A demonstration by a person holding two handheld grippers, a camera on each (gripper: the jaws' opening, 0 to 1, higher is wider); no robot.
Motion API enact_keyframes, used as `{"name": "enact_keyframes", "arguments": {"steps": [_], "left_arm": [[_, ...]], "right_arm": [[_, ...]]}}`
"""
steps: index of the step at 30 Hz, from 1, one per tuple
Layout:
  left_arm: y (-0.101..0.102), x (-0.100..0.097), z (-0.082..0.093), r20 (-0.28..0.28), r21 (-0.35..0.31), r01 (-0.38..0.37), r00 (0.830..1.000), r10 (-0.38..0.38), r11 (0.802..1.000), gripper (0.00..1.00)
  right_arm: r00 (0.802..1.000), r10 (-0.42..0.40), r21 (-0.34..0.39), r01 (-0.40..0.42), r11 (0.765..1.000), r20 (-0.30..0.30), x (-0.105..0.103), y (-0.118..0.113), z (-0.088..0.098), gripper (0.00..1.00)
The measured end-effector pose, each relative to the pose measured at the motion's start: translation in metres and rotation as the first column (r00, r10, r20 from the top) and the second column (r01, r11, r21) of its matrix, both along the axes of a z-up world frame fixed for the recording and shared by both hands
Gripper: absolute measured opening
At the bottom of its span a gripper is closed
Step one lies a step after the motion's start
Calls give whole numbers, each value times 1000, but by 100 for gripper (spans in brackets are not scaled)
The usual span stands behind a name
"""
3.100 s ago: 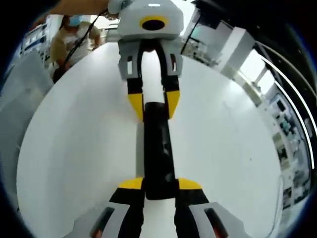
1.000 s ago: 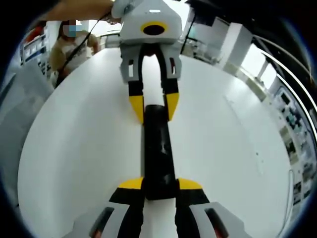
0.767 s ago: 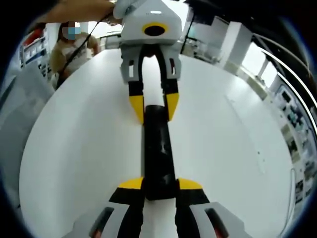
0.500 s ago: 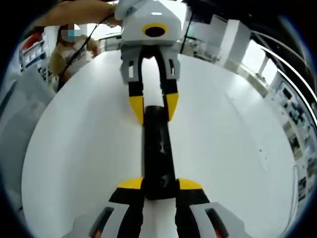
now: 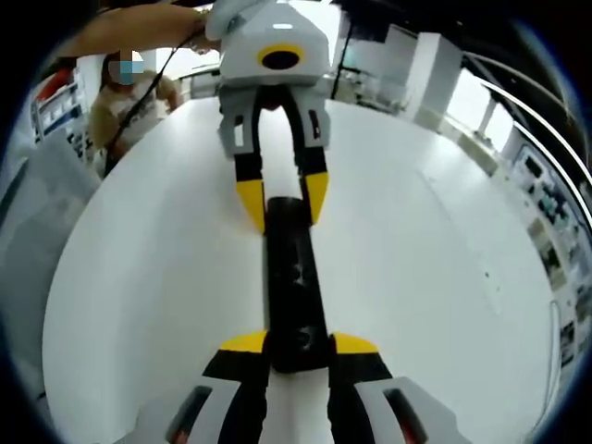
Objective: Press the specified remote control buttons in sequence, fully releasing each button before pressing the next.
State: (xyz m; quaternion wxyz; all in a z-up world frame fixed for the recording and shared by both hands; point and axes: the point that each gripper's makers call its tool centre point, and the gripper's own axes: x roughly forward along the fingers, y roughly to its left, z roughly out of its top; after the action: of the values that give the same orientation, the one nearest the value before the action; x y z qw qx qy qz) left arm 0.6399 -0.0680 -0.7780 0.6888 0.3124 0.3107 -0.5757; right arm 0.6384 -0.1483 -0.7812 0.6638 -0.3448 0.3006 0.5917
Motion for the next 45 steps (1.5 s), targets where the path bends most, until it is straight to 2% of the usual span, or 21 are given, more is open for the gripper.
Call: {"name": "enact_keyframes", "arguments": {"steps": [28, 35, 45], "left_arm": [[2, 1, 2, 48, -28, -25, 998, 27, 999, 27], [2, 1, 2, 35, -39, -61, 997, 62, 997, 30], [5, -3, 4, 30, -56, -106, 994, 108, 993, 34]], "right_arm": [[999, -28, 23, 29, 999, -15, 1, 0, 0, 23], [999, -43, 21, 43, 999, -21, -2, -2, 1, 30], [997, -74, 47, 75, 996, -17, -7, -4, 3, 30]]}}
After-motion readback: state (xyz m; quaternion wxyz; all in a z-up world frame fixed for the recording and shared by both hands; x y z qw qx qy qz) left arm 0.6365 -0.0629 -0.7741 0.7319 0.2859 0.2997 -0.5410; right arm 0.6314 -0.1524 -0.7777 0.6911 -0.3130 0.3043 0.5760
